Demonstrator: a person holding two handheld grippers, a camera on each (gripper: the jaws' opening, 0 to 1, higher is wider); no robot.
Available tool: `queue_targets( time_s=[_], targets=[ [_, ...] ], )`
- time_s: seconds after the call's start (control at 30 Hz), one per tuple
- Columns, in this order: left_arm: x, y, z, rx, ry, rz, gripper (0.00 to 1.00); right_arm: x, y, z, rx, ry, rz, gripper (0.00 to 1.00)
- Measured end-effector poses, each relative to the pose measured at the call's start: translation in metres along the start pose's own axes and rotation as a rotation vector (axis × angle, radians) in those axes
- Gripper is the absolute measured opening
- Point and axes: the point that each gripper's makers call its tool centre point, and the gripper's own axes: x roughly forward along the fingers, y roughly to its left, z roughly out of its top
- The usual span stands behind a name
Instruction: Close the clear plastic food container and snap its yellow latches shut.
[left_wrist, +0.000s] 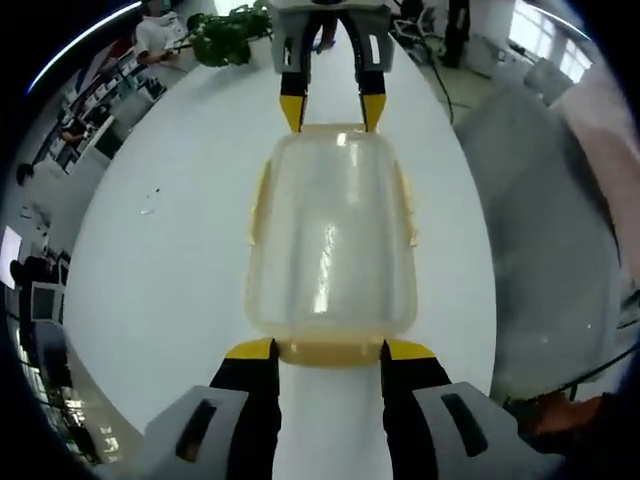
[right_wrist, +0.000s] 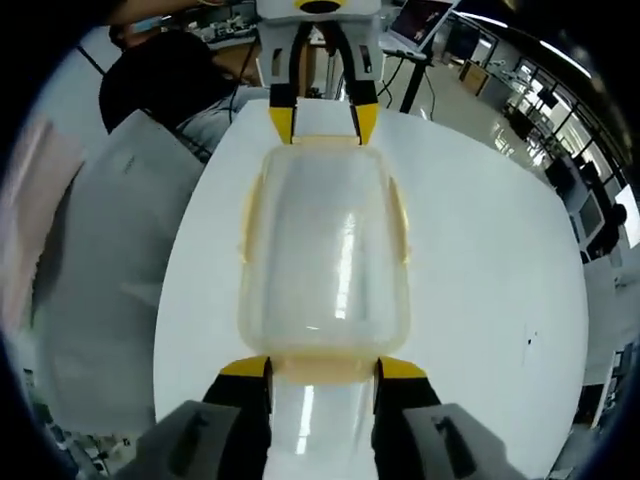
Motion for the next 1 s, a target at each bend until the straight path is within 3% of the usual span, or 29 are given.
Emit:
queue_targets(
  time_s=[0.23, 1.0],
  targets=[
    [0.016, -0.003, 0.036, 0.031, -0.028, -0.024, 0.37, -0.016, 0.007, -0.035, 0.031, 0.037, 0.002, 0.36],
    [0.051, -0.005, 0.110, 0.072, -0.066, -0.066, 0.37, -0.027, 0.013, -0.118, 0.096, 0.124, 0.011, 0.37]
  ],
)
